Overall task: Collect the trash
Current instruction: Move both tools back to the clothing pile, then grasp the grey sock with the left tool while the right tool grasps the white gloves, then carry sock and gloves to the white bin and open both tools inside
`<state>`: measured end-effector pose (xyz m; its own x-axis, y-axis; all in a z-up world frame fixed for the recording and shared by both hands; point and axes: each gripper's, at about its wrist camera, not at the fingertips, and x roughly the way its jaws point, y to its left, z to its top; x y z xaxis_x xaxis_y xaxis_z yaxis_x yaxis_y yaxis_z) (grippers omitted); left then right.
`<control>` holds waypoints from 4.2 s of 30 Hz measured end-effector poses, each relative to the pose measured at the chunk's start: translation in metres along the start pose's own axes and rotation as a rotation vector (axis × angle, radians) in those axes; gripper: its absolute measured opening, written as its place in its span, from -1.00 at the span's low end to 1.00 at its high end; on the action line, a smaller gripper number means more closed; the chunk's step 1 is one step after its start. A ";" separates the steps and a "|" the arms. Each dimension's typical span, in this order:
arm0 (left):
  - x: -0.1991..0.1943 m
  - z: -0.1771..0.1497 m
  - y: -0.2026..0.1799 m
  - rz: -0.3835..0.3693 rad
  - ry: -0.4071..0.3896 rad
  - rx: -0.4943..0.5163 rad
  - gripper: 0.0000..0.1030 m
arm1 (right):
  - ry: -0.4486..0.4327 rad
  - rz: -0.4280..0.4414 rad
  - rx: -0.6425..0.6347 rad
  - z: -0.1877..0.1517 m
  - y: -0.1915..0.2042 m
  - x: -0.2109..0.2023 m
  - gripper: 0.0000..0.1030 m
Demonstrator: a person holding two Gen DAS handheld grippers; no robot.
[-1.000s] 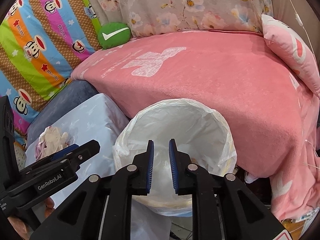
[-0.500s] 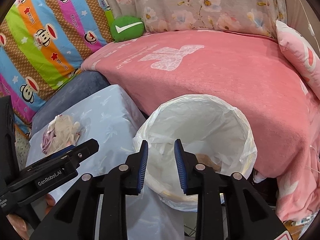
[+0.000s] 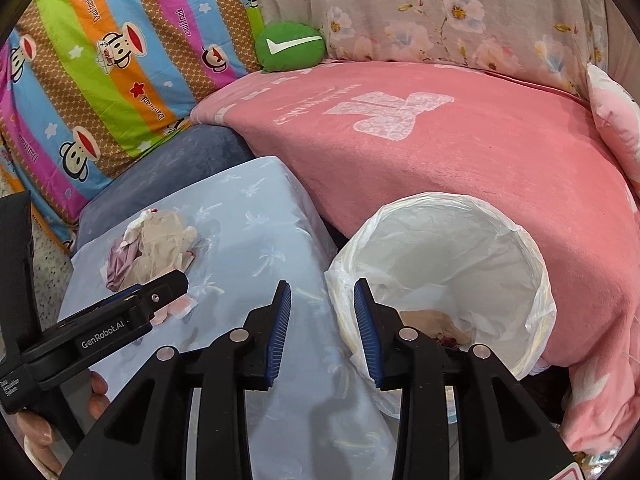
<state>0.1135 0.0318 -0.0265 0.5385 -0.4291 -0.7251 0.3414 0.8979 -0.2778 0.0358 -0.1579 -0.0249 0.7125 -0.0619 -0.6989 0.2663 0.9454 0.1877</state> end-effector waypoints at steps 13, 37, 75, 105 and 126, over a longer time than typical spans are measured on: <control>-0.016 0.009 0.083 0.119 -0.041 -0.084 0.68 | 0.003 0.061 -0.078 0.014 0.059 0.014 -0.13; 0.014 0.041 0.228 0.211 -0.012 -0.273 0.54 | 0.065 0.235 -0.209 0.056 0.216 0.112 -0.13; -0.021 0.058 0.196 0.105 -0.066 -0.282 -0.38 | 0.042 0.254 -0.162 0.069 0.207 0.095 -0.91; -0.029 0.037 -0.035 -0.090 -0.046 0.071 -0.38 | -0.119 0.118 0.083 0.056 -0.015 -0.032 -0.91; 0.014 0.012 -0.138 -0.170 0.074 0.240 -0.31 | -0.123 0.011 0.228 0.032 -0.123 -0.045 -0.91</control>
<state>0.0831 -0.0989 0.0093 0.4031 -0.5553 -0.7274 0.5987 0.7612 -0.2493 -0.0084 -0.2815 0.0059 0.7859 -0.1037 -0.6096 0.3877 0.8506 0.3552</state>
